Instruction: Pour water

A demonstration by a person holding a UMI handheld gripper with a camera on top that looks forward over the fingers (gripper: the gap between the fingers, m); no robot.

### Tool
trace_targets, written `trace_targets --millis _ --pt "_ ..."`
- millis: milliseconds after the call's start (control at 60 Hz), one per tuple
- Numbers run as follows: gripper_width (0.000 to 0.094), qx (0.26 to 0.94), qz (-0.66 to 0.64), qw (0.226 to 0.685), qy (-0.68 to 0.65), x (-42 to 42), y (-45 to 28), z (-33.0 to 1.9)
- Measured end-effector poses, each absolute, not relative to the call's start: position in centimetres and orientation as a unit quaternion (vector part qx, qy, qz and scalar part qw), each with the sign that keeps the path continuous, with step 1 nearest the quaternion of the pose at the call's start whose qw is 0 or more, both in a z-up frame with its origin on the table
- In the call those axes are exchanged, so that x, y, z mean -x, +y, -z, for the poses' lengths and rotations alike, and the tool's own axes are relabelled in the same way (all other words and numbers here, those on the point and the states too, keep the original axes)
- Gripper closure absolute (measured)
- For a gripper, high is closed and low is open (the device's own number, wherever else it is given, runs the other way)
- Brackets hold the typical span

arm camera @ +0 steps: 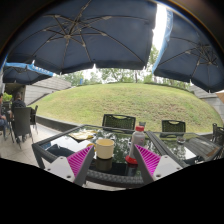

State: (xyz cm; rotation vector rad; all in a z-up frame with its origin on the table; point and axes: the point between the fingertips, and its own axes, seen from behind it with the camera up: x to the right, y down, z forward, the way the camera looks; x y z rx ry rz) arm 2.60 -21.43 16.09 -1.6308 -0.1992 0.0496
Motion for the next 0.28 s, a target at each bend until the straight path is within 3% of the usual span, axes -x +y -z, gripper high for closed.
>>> trace_targets --millis 283 --pt "0.0115 0.707 -0.014 0.699 -0.108 -1.1 -22.3 -16.4"
